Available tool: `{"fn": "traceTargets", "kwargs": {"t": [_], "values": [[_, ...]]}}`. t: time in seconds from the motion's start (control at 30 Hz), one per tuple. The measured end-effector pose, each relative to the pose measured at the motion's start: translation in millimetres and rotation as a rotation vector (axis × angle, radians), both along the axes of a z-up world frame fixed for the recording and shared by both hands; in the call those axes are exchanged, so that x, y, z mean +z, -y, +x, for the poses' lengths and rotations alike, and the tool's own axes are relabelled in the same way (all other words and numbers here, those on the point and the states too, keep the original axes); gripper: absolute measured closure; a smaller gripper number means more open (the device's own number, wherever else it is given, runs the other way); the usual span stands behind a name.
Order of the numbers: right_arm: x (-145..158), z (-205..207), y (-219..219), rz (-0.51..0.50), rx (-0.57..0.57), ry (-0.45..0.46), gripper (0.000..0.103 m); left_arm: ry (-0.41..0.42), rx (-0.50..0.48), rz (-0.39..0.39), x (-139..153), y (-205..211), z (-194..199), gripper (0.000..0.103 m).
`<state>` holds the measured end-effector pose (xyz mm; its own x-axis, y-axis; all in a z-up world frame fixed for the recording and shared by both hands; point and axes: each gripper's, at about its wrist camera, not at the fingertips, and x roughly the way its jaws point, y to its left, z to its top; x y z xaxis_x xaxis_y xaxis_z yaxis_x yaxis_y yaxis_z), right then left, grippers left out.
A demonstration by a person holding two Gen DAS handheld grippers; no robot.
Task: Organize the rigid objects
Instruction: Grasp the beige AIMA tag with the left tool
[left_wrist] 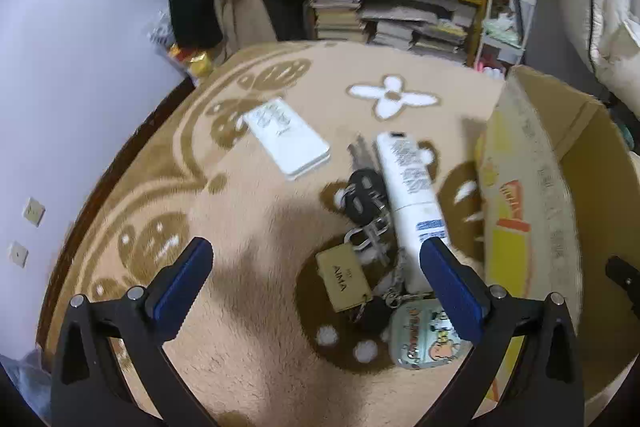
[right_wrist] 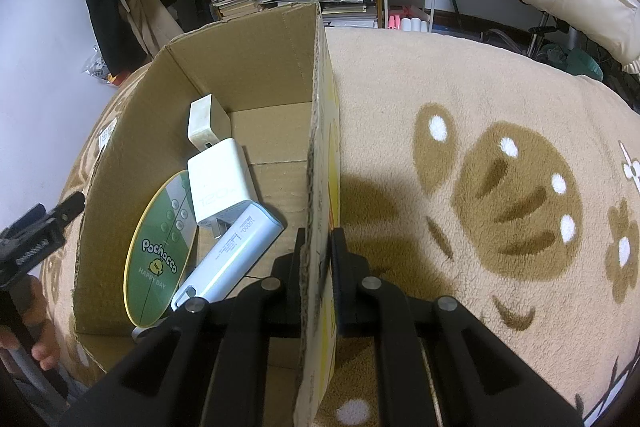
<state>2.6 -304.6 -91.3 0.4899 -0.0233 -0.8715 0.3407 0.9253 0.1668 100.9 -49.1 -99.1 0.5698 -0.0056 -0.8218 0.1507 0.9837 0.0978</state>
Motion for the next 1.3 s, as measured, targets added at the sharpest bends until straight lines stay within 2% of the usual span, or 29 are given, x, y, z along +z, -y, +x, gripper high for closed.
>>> {"fn": "traceTargets", "kwargs": {"t": [0.2,0.3,0.37,0.5,0.63,0.73,0.83,0.97,1.07,1.1,1.17,1.3], "values": [[0,0,0,0.000,0.000,0.000,0.093,-0.078,0.091,-0.042,-22,-21,9,0.001],[-1,0,0,0.002,-0.001,0.001,0.093,-0.097,0.127,-0.038,-31,-28,11,0.001],[-1,-1,0,0.002,-0.001,0.001,0.093,-0.090,0.119,-0.031,-32,-28,11,0.003],[-1,-1,-1,0.002,-0.001,0.001,0.093,-0.063,0.053,0.040,-33,-14,5,0.008],[-1,-1,0,0.003,-0.001,0.001,0.093,-0.098,0.020,0.065,-43,-5,2,0.014],[-1,-1,0,0.003,-0.001,0.001,0.093,-0.130,0.023,0.044,-49,-7,3,0.024],[-1,-1,0,0.002,0.000,0.001,0.093,-0.159,0.018,-0.008,-51,-10,3,0.039],[-1,-1,0,0.003,0.000,0.001,0.093,-0.207,-0.006,-0.093,-54,-10,0,0.072],[-1,0,1,0.003,0.000,0.001,0.093,-0.214,-0.022,-0.101,-54,-6,-2,0.081],[-1,-1,0,0.003,0.000,0.001,0.093,-0.221,-0.033,-0.110,-54,-5,-2,0.096],[-1,0,0,0.002,0.000,0.001,0.093,-0.241,-0.046,-0.142,-53,-4,-4,0.101],[-1,-1,0,0.004,0.000,0.001,0.093,-0.227,-0.071,-0.107,-50,2,-7,0.101]]}}
